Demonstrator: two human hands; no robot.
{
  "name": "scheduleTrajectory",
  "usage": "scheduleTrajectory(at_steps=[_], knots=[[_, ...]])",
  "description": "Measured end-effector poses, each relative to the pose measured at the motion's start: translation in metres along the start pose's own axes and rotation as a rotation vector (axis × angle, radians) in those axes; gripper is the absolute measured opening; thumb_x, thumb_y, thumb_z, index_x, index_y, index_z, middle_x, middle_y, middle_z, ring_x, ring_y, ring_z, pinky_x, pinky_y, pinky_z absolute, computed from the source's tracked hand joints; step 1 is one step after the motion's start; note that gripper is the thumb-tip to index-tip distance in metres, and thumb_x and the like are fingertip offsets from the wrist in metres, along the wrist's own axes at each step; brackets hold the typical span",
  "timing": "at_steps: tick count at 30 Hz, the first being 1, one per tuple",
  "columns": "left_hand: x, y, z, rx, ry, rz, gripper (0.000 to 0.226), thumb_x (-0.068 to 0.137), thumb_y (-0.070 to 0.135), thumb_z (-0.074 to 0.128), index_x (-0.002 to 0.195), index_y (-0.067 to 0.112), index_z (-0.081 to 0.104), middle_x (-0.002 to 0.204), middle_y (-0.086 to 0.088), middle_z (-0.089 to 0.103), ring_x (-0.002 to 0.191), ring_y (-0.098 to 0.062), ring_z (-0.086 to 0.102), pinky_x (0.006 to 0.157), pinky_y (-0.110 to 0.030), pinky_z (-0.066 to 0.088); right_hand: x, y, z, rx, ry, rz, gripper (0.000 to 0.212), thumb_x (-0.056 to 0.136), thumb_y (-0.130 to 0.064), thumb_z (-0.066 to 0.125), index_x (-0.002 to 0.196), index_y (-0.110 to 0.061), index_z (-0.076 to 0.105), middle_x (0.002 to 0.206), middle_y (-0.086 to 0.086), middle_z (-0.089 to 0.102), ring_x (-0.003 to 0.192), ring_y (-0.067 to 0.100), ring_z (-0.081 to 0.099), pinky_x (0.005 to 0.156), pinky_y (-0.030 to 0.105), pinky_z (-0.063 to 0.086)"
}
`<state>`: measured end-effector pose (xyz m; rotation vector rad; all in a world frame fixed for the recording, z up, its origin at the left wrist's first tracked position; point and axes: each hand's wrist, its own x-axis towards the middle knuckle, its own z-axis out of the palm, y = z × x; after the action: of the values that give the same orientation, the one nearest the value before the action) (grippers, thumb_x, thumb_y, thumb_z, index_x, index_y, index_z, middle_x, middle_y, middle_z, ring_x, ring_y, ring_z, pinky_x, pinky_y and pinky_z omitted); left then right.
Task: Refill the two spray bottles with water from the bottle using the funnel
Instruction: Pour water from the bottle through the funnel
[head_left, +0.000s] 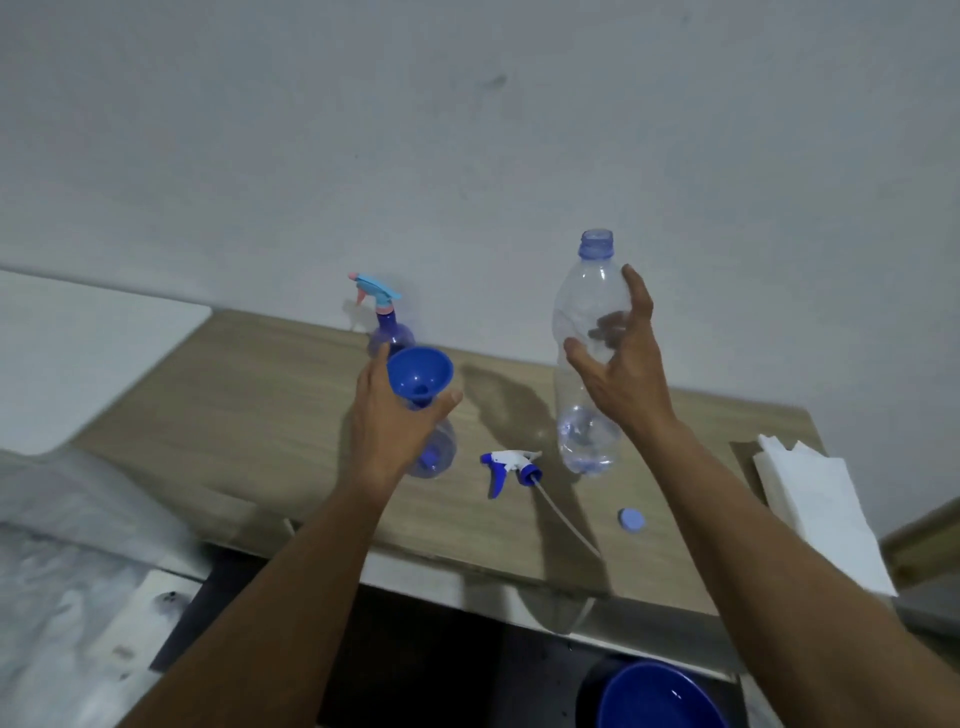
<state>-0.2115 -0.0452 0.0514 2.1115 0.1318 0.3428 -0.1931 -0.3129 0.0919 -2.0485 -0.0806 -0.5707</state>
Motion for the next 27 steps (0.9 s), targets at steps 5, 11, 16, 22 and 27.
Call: scheduleTrajectory(at_steps=[5, 11, 16, 22, 27], knots=[[0.000, -0.001, -0.007, -0.134, -0.015, -0.058, 0.069, 0.065, 0.050, 0.082, 0.126, 0.037, 0.052, 0.113, 0.014, 0.064, 0.102, -0.007, 0.063, 0.084, -0.029, 0.053, 0.025, -0.047, -0.003, -0.152, -0.303, -0.156, 0.096, 0.083, -0.027, 0.076, 0.150, -0.055, 0.013, 0.111, 0.008, 0.052, 0.091, 0.010, 0.063, 0.084, 0.026, 0.049], [0.003, -0.002, -0.015, -0.147, -0.055, -0.072, 0.058, 0.071, 0.038, 0.083, 0.122, 0.032, 0.056, 0.105, 0.012, 0.067, 0.096, -0.009, 0.064, 0.076, -0.021, 0.050, 0.032, -0.074, 0.021, -0.473, -0.677, -0.214, 0.096, 0.083, -0.030, 0.073, 0.144, -0.067, 0.008, 0.107, 0.008, 0.047, 0.087, 0.027, 0.064, 0.086, 0.043, 0.055], [0.008, -0.002, -0.021, -0.146, -0.091, -0.079, 0.049, 0.066, 0.035, 0.085, 0.106, 0.039, 0.057, 0.100, 0.011, 0.068, 0.091, -0.010, 0.066, 0.083, -0.033, 0.055, 0.035, -0.080, 0.030, -0.695, -0.832, -0.213, 0.096, 0.085, -0.032, 0.071, 0.139, -0.072, 0.003, 0.110, 0.005, 0.044, 0.089, 0.030, 0.064, 0.086, 0.047, 0.054], [0.010, 0.004, -0.028, -0.158, -0.129, -0.075, 0.049, 0.069, 0.032, 0.086, 0.105, 0.039, 0.053, 0.098, 0.015, 0.064, 0.090, -0.008, 0.063, 0.072, -0.016, 0.046, 0.040, -0.087, 0.035, -0.896, -0.887, -0.246, 0.094, 0.087, -0.033, 0.071, 0.144, -0.067, 0.004, 0.115, 0.005, 0.043, 0.082, 0.026, 0.059, 0.080, 0.042, 0.055], [0.010, 0.004, -0.030, -0.152, -0.140, -0.064, 0.048, 0.068, 0.032, 0.086, 0.104, 0.039, 0.054, 0.097, 0.015, 0.065, 0.091, -0.009, 0.063, 0.078, -0.021, 0.050, 0.040, -0.095, 0.036, -0.948, -0.887, -0.270, 0.093, 0.087, -0.031, 0.069, 0.146, -0.065, 0.006, 0.113, 0.004, 0.043, 0.077, 0.022, 0.056, 0.072, 0.034, 0.052]])
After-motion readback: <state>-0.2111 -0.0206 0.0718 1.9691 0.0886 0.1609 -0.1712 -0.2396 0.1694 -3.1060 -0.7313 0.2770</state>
